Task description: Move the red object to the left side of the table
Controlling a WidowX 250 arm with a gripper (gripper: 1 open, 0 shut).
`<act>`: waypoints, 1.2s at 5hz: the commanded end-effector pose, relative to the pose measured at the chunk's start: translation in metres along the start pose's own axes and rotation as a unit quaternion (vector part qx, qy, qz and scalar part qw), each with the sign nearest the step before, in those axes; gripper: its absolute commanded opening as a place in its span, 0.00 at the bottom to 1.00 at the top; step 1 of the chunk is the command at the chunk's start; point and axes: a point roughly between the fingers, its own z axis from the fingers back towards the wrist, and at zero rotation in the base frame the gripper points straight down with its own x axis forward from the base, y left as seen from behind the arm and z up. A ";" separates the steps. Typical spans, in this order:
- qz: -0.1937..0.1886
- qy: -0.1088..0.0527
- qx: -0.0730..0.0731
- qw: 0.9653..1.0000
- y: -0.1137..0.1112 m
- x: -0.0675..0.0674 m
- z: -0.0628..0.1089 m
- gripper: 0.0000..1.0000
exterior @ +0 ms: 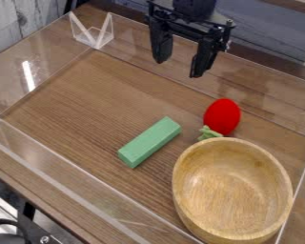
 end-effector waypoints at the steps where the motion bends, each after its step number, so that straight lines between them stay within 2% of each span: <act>1: 0.034 0.014 -0.006 0.999 -0.002 -0.009 -0.015 1.00; 2: 0.114 0.008 -0.029 0.993 -0.024 -0.012 -0.028 1.00; 3: 0.151 0.001 -0.039 0.988 -0.042 -0.003 -0.030 1.00; 4: 0.162 -0.009 -0.054 0.985 -0.062 0.009 -0.032 1.00; 6: 0.127 -0.013 -0.060 0.990 -0.050 0.016 -0.025 1.00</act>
